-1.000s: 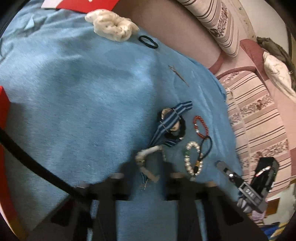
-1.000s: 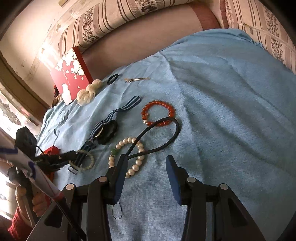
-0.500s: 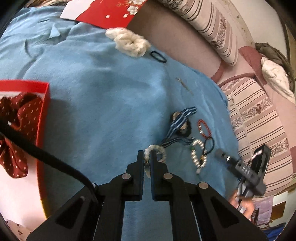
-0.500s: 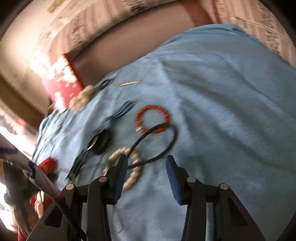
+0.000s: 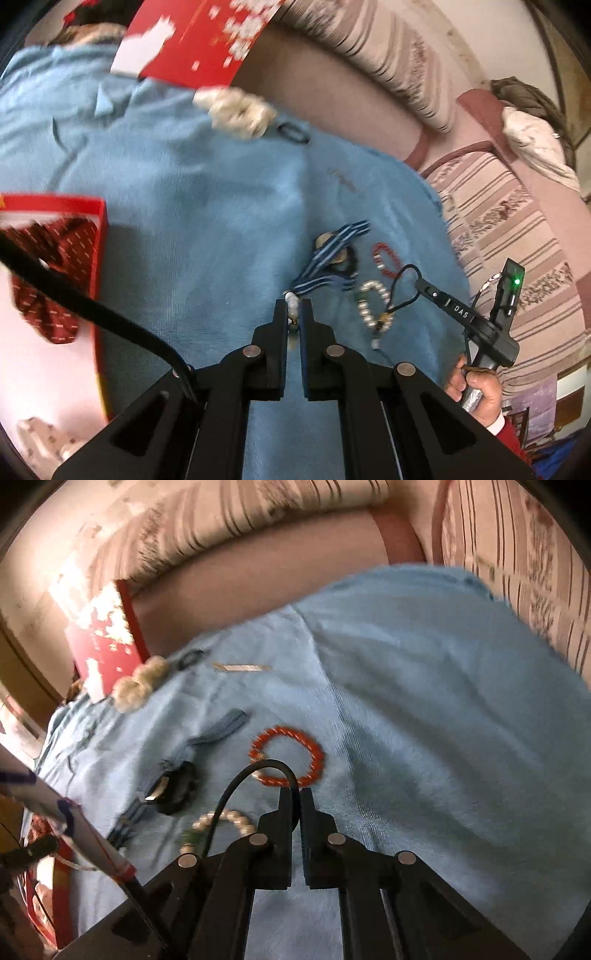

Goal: Organize jewelry
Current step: 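Grasp the white pearl bracelet with the left tool while the right tool grasps the black cord tie, then carry the bracelet and cord tie into the red tray and release both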

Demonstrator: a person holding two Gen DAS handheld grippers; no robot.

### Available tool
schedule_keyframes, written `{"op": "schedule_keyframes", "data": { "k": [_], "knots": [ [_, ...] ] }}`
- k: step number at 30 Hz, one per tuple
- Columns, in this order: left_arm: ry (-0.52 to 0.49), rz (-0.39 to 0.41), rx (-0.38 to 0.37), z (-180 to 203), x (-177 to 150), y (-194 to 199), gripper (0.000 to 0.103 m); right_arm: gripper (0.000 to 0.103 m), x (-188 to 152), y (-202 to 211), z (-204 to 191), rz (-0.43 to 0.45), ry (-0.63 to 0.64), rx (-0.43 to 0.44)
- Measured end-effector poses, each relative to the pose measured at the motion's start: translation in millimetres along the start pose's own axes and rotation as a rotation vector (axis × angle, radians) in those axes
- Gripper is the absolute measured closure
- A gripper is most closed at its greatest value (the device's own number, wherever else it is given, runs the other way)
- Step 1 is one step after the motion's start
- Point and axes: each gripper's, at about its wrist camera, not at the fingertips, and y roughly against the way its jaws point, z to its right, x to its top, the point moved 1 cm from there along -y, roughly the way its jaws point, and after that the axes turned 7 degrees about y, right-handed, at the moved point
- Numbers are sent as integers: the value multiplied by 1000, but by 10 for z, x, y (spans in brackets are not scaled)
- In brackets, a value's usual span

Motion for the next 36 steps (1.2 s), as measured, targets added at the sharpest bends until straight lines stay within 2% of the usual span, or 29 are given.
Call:
{"op": "schedule_keyframes", "data": {
  "k": [8, 14, 18, 25, 31, 36],
  "knots": [
    [-57, 90, 13, 117, -49, 775, 98, 99, 159, 755, -520, 120, 128, 37],
    [-57, 147, 112, -181, -96, 1288, 98, 99, 158, 1006, -1110, 134, 211, 130],
    [-1, 159, 201, -643, -85, 1506, 98, 99, 73, 1064, -1561, 122, 275, 195],
    [110, 176, 298, -1410, -74, 1622, 98, 99, -2, 1071, -2582, 95, 397, 342],
    [233, 163, 309, -2033, -44, 1582, 98, 99, -89, 974, -3445, 63, 472, 454],
    [290, 165, 307, -2340, -70, 1612, 98, 98, -123, 696, -3845, 6, 412, 555]
  ]
}}
